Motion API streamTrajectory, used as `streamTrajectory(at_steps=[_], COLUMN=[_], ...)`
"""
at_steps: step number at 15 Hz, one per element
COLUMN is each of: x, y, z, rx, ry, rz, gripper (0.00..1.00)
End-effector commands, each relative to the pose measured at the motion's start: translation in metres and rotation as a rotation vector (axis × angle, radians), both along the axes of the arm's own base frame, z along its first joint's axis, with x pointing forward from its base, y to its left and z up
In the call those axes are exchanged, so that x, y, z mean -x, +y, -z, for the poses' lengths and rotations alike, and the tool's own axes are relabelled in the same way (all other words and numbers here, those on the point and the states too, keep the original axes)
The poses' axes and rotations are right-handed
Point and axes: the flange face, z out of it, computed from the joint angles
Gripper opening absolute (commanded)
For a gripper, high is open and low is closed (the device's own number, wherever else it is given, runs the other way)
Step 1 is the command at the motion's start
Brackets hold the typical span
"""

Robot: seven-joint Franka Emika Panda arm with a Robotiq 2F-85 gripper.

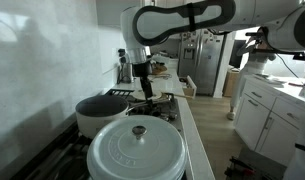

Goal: Move the uncovered pot backwards

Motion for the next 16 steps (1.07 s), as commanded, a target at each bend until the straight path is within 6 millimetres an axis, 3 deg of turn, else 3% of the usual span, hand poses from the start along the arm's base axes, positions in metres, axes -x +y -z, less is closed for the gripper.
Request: streamTrajectory(at_steps=[1, 2, 11, 16], x=[-0.001, -0.001, -0.017, -0.026], y=[0.007, 0.008, 0.027, 0.034], z=[-0.001, 0.001, 0.036, 0.045], rx=[-0.005, -0.004, -0.006, -0.006], ry=[0.019, 0.021, 0.07, 0.072], rz=[0.008, 0.005, -0.036, -0.039], gripper=[0.95, 1.0, 1.0, 1.0])
